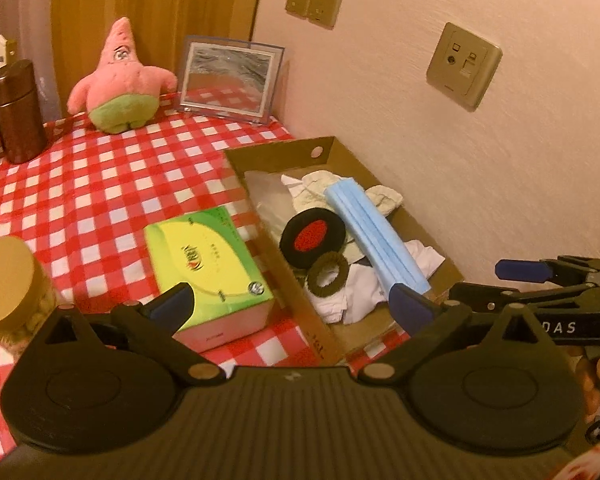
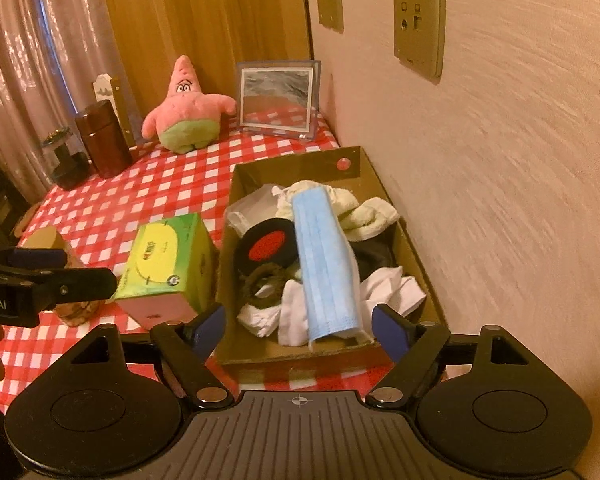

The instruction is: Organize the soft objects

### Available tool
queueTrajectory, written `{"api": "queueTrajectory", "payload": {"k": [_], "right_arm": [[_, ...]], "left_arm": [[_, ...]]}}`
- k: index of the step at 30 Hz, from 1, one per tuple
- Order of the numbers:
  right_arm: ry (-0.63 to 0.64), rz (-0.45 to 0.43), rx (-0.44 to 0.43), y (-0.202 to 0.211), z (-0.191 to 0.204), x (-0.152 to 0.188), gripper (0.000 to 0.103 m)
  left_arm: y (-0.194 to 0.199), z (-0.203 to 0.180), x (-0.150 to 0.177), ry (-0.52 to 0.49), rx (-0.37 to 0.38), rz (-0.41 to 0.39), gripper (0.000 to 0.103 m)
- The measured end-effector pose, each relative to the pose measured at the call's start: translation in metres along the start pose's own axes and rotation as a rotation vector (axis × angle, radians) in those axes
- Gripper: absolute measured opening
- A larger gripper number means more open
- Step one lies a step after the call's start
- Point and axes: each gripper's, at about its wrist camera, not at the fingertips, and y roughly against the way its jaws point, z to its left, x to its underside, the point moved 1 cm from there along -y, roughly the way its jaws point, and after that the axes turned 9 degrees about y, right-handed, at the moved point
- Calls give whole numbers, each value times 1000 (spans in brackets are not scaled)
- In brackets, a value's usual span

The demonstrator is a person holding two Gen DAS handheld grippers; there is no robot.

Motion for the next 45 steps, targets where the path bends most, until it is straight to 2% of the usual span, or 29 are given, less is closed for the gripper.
{"api": "queueTrajectory", "payload": {"k": [5,14,20,22,32,38,45], "right_arm": [[-13,2,-7,10,9,12,80],[-71,-19,-17,37,18,46,80],[-72,-19,7,56,26,62,80],[-73,-15,1,61,30,68,80],[-12,4,-22,80,59,92,80],[32,-7,-12,92,73,100,80],[49,-10,-7,100,79,104,80]], "left_arm": [[18,7,15,24,-20,-20,102],[50,11,55,80,-100,-66,102],[70,7,81,98,-121,-67,102],[76,6,90,105,-143,-76,102],[96,8,129,137,-151,-44,102],[107,7,141,111,-181,-49,102],[118,13,147,137,-200,-61,102]]}}
